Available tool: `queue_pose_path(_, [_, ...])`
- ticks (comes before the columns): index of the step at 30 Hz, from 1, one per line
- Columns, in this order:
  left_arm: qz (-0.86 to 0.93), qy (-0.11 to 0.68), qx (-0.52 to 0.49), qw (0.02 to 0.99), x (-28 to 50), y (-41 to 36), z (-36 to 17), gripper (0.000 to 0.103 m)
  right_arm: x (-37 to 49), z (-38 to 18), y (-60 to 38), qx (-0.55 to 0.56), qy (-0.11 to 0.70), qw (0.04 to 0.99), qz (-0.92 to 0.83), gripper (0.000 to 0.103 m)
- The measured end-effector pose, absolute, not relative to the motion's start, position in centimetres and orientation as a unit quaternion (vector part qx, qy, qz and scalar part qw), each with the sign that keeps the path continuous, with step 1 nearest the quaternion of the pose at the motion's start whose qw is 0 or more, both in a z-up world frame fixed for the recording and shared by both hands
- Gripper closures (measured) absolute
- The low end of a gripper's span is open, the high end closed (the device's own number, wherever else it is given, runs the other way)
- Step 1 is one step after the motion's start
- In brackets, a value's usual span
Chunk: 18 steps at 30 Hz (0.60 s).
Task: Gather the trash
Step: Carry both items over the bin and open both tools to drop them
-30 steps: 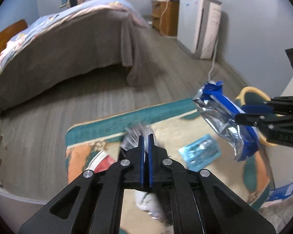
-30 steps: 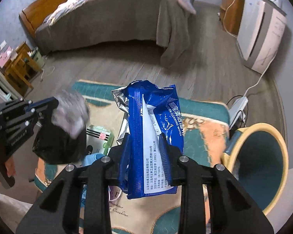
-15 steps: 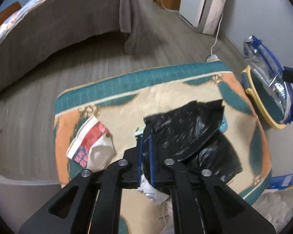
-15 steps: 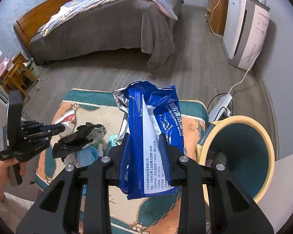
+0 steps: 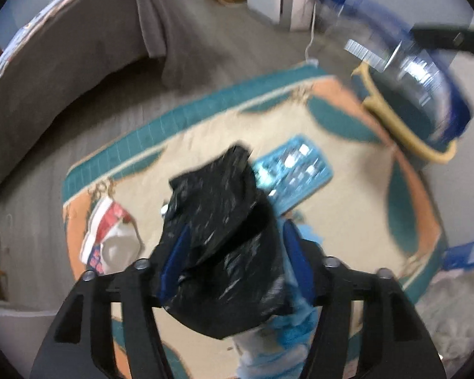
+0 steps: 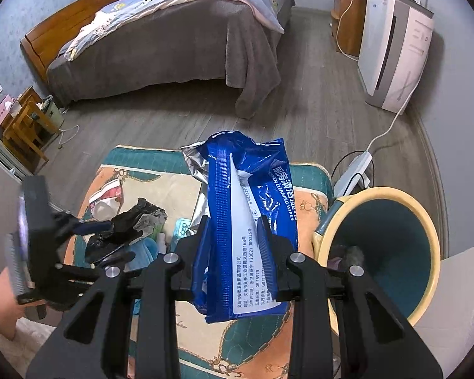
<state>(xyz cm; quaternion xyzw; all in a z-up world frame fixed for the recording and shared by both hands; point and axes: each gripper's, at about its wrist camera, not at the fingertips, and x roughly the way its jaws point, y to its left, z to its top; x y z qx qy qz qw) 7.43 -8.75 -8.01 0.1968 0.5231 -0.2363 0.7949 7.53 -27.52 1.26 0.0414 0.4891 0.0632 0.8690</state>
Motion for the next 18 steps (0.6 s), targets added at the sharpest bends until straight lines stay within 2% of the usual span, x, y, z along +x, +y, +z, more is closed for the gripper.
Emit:
queue_pose_path(1, [-0.231, 0.527, 0.2, 0.793, 7.6, -8.5, -8.3, 0.075, 7.5, 1.3, -27.6, 0.041, 0.489, 0.869, 0.063, 0.073])
queue_pose_path(3, [-0.219, 0.523, 0.201, 0.799, 7.9, -8.0, -8.1, 0.087, 7.3, 1.5, -27.6, 0.039, 0.488, 0.87, 0.063, 0.073])
queue_pose_path(6, [-0.212, 0.493, 0.194, 0.821, 8.0, -7.3, -5.8, 0.092, 6.9, 2.0, -28.1, 0.04, 0.484, 0.872, 0.062, 0.073])
queue_pose_path(12, [-0.23, 0.417, 0.146, 0.867, 7.1, -7.7, 0.6, 0.093, 6.3, 2.8, -30.5, 0.053, 0.48, 0.875, 0.044, 0.073])
queue_pose_path(18, [-0.287, 0.395, 0.111, 0.866, 5.5, -12.4, 3.0, 0.093, 6.0, 2.9, -36.0, 0.102, 0.472, 0.876, 0.006, 0.073])
